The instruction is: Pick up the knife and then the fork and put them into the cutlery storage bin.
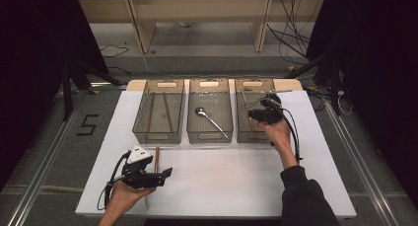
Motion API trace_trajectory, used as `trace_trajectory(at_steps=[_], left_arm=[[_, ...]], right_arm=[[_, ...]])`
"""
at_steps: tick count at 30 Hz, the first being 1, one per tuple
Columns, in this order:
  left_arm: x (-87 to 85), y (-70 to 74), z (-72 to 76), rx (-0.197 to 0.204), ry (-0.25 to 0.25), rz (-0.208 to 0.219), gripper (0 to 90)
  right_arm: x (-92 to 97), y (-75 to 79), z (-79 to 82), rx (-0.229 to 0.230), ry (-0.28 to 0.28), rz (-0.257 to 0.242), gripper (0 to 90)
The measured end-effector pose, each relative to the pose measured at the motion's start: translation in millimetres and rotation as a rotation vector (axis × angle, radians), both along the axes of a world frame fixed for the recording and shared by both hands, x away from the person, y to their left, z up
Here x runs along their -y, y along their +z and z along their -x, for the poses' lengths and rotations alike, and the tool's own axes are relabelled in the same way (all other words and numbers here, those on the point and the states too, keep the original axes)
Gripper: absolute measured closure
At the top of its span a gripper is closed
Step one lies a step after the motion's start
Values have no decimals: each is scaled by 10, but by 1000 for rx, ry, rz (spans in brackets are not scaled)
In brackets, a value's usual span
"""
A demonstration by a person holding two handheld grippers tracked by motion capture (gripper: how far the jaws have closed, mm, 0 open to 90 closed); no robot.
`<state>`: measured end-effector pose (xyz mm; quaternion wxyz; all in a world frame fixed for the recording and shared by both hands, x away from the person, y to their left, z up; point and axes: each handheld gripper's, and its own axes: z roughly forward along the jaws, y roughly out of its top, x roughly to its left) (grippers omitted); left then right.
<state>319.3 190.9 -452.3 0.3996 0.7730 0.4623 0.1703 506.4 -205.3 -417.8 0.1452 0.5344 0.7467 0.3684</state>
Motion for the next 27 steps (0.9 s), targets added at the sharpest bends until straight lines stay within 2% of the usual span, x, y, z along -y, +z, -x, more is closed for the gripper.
trace_trajectory(at_steps=[1, 7, 13, 19, 21, 23, 27], left_arm=[[0, 0, 0, 0, 0, -1, 162], [-6, -8, -7, -11, 5, -10, 162], [-13, -17, -16, -20, 17, -13, 162], [-28, -10, -27, -30, 26, -23, 162], [-34, -11, -37, -38, 33, -25, 162], [-39, -8, -52, -50, 40, -40, 162], [-40, -7, -74, -71, 55, -50, 163]], right_arm=[[0, 4, 3, -3, 11, 2, 622], [4, 53, 60, 11, 42, -3, 542], [-4, 141, 178, 55, 74, 12, 466], [-31, 228, 361, 110, 117, 35, 401], [-38, 248, 443, 137, 130, 25, 388], [-39, 252, 518, 144, 156, 2, 378], [-42, 255, 673, 169, 177, -13, 355]])
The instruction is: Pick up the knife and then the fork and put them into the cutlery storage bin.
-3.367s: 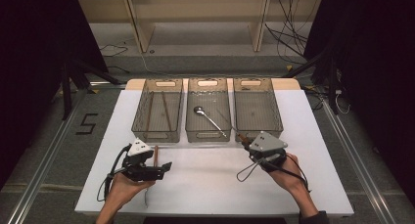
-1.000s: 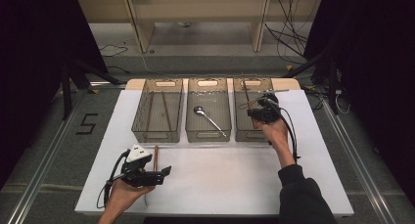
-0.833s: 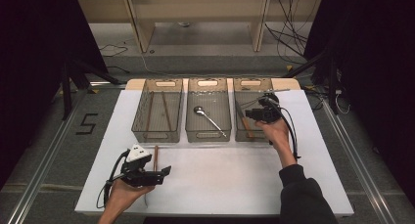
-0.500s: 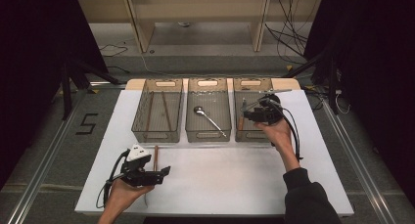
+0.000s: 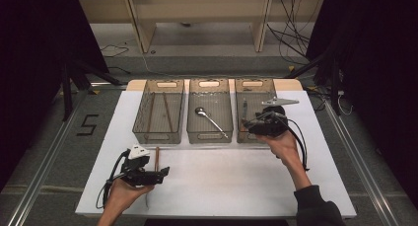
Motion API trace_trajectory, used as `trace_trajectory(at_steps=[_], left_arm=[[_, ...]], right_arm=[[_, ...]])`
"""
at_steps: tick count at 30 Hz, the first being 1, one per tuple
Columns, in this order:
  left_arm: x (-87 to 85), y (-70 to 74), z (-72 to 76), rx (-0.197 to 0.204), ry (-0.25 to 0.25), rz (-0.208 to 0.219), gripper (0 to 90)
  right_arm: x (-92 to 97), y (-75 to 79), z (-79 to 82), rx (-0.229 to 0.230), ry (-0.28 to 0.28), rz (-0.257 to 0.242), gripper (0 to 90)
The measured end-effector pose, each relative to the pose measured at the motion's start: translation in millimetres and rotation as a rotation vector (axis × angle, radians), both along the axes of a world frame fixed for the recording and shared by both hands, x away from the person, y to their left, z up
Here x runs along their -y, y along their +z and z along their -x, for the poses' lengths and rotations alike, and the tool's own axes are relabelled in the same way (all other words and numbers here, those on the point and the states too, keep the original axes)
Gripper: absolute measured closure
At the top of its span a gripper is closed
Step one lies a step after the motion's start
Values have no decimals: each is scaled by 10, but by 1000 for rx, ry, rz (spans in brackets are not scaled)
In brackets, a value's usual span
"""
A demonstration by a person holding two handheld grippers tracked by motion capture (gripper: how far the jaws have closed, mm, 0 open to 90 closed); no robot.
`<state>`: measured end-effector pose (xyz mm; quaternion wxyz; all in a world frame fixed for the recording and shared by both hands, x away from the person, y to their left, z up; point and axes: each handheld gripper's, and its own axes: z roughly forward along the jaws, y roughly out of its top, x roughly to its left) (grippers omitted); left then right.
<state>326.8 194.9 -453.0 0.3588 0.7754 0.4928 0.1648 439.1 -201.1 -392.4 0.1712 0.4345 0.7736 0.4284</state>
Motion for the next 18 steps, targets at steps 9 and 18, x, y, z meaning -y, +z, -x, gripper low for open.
trace_trajectory(at_steps=[9, 18], left_arm=[[-47, 42, -86, -63, 30, -45, 186], [-4, -21, -167, -144, 35, -104, 221]], right_arm=[[53, -60, 314, 24, 63, -36, 347], [92, -164, 602, 35, 100, -29, 330]])
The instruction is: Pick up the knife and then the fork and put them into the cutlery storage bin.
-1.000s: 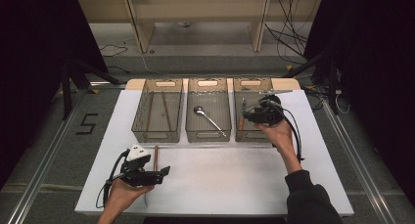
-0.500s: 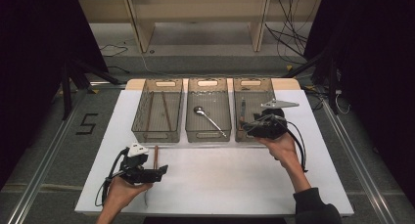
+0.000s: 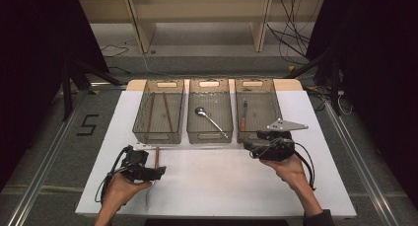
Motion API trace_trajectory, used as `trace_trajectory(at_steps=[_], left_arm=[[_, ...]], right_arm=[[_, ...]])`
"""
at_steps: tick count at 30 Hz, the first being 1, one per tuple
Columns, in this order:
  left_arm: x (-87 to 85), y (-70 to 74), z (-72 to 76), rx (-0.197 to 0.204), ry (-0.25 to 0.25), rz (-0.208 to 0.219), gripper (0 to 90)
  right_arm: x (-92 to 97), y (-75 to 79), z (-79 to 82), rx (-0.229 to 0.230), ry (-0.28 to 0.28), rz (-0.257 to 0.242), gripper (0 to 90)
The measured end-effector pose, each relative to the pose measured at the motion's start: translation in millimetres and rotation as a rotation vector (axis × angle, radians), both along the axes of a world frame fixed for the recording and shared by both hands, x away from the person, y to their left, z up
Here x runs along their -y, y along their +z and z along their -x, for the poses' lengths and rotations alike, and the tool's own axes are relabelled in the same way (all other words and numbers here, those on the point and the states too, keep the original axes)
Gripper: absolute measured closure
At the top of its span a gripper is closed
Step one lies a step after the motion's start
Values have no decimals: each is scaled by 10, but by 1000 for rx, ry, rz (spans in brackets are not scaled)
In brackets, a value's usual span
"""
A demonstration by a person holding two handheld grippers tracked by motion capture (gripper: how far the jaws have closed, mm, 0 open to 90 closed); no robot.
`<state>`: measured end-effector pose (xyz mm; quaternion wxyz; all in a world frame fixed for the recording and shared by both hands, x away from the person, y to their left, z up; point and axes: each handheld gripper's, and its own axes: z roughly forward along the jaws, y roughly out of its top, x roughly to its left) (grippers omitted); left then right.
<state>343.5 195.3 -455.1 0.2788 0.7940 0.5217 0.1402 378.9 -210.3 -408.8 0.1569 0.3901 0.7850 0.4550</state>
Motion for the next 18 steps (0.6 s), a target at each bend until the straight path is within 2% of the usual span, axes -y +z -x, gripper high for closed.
trace_trajectory(at_steps=[8, 12, 18], left_arm=[[24, -46, -56, -55, -15, -40, 302], [29, -74, -72, -66, -17, -44, 327], [38, -112, -93, -82, -25, -62, 344]], right_arm=[[-18, -62, 154, 4, 29, 19, 329], [-42, -81, 214, 14, 43, 35, 323], [-67, -101, 295, 22, 55, 28, 305]])
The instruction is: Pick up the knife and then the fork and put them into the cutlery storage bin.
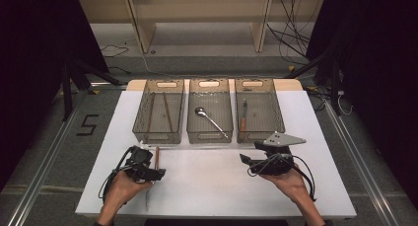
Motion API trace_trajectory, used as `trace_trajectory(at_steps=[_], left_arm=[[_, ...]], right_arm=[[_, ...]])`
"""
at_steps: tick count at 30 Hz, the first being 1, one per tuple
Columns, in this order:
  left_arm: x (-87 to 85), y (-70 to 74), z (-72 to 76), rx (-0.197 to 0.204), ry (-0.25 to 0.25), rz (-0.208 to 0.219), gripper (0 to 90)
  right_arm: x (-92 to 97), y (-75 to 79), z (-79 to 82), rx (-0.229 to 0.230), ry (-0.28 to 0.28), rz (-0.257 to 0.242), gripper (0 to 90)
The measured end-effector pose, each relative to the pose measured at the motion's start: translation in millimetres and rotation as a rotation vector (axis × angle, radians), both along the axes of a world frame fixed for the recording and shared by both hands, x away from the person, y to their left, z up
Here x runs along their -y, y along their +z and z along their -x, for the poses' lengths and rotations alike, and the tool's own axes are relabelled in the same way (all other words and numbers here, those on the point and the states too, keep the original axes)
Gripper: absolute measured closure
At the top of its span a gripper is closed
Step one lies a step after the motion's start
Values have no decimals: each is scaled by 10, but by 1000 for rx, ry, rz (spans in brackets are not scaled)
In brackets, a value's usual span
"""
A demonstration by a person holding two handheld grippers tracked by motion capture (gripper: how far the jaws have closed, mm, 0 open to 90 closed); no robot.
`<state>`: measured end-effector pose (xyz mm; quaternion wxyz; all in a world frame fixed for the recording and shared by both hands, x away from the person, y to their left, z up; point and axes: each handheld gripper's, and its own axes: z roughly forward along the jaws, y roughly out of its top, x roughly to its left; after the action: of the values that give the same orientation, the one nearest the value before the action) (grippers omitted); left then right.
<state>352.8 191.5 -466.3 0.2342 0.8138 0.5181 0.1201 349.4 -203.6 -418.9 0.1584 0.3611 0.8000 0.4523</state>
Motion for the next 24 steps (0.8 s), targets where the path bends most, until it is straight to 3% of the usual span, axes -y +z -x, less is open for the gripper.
trace_trajectory(at_steps=[24], left_arm=[[20, -72, -109, -68, -31, -29, 513]], right_arm=[[18, -91, 129, -8, 12, -6, 302]])
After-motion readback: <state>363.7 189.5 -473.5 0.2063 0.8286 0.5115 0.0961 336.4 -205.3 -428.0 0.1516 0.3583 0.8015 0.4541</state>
